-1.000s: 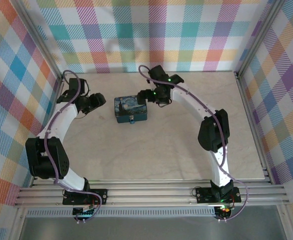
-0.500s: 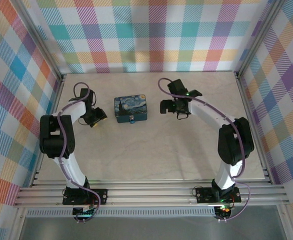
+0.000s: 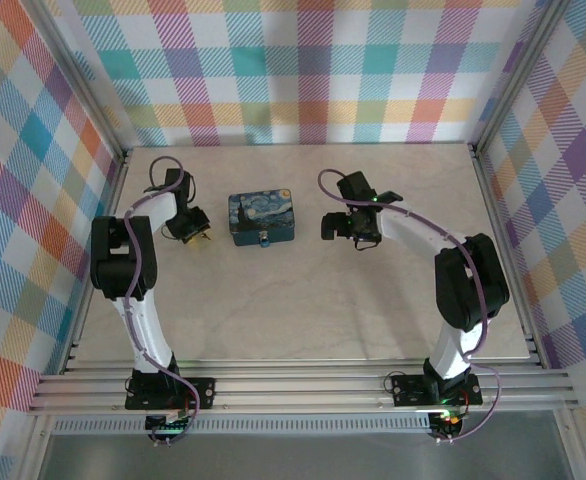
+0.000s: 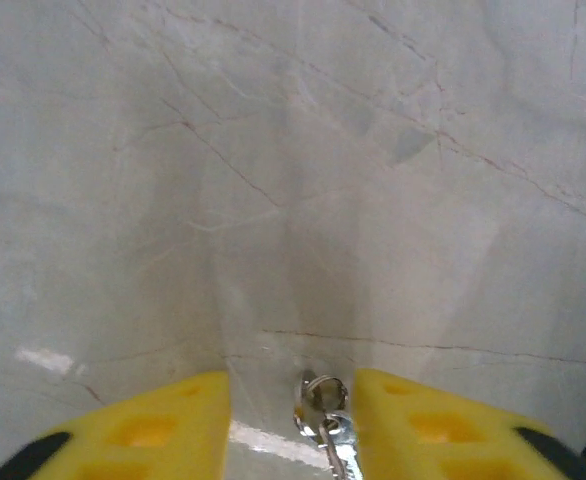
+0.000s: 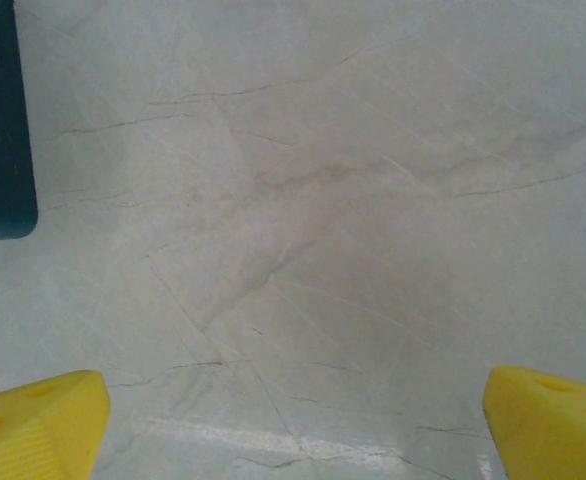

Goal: Unlock a padlock with a key

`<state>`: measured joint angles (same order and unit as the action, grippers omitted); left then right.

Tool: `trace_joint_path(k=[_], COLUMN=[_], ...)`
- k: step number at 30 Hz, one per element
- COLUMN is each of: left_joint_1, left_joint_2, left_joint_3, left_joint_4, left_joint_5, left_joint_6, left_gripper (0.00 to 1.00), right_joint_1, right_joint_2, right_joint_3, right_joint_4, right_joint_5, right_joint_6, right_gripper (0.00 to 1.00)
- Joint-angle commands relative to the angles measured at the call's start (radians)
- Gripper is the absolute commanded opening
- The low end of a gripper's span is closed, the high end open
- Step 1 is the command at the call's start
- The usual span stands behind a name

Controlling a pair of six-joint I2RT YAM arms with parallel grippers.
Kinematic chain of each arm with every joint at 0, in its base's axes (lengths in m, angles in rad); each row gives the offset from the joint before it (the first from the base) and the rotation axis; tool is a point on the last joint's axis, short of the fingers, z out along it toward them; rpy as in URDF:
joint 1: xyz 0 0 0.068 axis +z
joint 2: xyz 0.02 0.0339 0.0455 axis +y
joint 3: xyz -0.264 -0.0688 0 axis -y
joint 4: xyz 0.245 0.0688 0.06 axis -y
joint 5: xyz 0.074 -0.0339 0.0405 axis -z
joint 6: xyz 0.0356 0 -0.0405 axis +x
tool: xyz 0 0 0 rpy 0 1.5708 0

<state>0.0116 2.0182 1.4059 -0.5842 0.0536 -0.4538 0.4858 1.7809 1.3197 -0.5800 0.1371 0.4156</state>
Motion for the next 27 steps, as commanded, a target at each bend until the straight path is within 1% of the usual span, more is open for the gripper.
trace_joint_path(k=[1,5,8,11,15,18,20,22,24,26,27], left_joint_1=[-0.004,-0.009,-0.009,-0.009,-0.012,-0.025,-0.046,-0.079,-0.127,-0.189,-0.22], left_joint_2=[0.018,-0.025,-0.081,-0.152,-0.267,-0.374,-0.452,-0.519,-0.572,-0.609,-0.619], left_joint_3=[0.006,-0.044,-0.09,-0.133,-0.175,-0.206,-0.231,-0.258,-0.282,-0.293,-0.295], left_joint_4=[-0.005,0.003,0.016,0.023,0.014,-0.006,-0.002,0.017,0.039,0.041,0.042], left_joint_5=[-0.01,-0.009,0.011,0.041,0.102,0.138,0.183,0.238,0.271,0.255,0.244], left_joint_6=[0.006,0.021,0.036,0.052,0.068,0.073,0.073,0.075,0.062,0.021,0.0], left_gripper=[0.25,0.08,0.01,0.0,0.0,0.0,0.0,0.0,0.0,0.0,0.0], right_joint_1=[0.005,0.005,0.006,0.007,0.007,0.007,0.007,0.007,0.009,0.023,0.034], right_joint_2=[-0.042,-0.066,-0.094,-0.128,-0.182,-0.213,-0.233,-0.253,-0.274,-0.304,-0.32], right_joint_3=[-0.013,-0.032,-0.057,-0.093,-0.16,-0.211,-0.252,-0.301,-0.353,-0.4,-0.418], right_joint_4=[0.026,0.048,0.075,0.111,0.181,0.237,0.293,0.378,0.476,0.557,0.576], right_joint_5=[-0.039,-0.068,-0.106,-0.149,-0.221,-0.29,-0.356,-0.434,-0.509,-0.552,-0.551], right_joint_6=[0.025,0.041,0.056,0.074,0.107,0.135,0.159,0.181,0.199,0.189,0.172], right_gripper=[0.94,0.91,0.87,0.83,0.81,0.78,0.77,0.74,0.67,0.61,0.59])
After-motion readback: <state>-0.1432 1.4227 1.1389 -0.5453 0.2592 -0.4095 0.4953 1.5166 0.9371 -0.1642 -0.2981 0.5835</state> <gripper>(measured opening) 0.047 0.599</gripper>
